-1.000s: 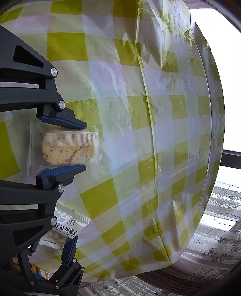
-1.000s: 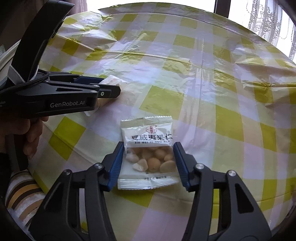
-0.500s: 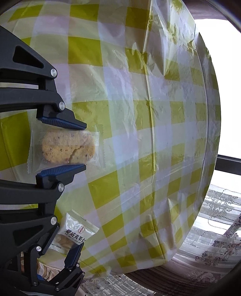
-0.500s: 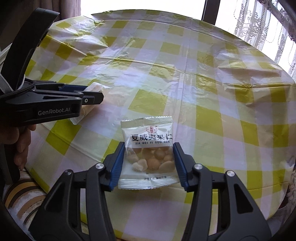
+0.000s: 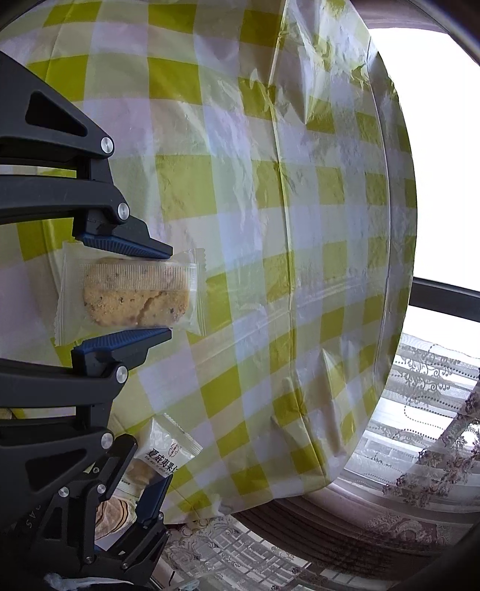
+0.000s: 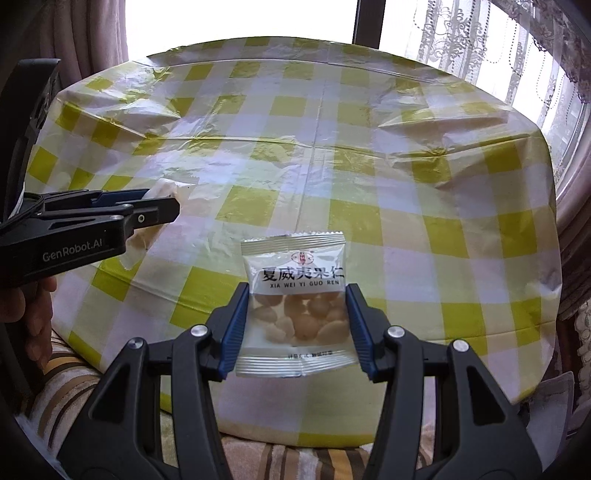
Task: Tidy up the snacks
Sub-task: 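Carry both snacks over the white box and open both tools to drop them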
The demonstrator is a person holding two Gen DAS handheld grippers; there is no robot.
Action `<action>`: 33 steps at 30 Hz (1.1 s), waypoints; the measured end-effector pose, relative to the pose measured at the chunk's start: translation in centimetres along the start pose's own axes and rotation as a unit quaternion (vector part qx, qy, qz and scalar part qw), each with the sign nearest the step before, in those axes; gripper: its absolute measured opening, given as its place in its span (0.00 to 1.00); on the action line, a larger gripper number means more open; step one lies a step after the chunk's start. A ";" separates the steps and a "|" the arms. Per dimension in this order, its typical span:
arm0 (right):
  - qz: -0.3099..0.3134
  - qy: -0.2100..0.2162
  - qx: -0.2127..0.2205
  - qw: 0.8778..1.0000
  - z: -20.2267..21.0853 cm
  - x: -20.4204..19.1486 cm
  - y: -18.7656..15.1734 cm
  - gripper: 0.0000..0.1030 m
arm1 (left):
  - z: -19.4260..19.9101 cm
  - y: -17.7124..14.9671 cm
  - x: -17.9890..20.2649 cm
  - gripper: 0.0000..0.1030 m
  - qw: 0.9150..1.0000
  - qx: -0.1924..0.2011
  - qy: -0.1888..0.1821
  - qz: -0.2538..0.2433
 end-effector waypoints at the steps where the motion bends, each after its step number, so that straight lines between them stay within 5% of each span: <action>1: -0.005 0.000 -0.001 1.000 0.3 0.4 -0.1 0.53 | 0.1 0.0 0.6 0.37 1.000 0.001 -0.004 -0.003; 16: -0.049 -0.053 -0.003 0.997 5.7 8.5 -4.0 0.53 | 1.6 -1.2 12.0 0.37 0.994 -0.006 -0.079 -0.075; 33: -0.137 -0.153 -0.042 0.978 12.3 22.8 -14.9 0.53 | 1.6 -5.9 28.7 0.37 0.966 -0.060 -0.178 -0.179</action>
Point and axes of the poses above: each gripper's, at about its wrist camera, not at the fingertips, and z roughly against the way its jaws point, x to its right, y to its top, the point moved 4 cm from there along -z, roughly the way its jaws point
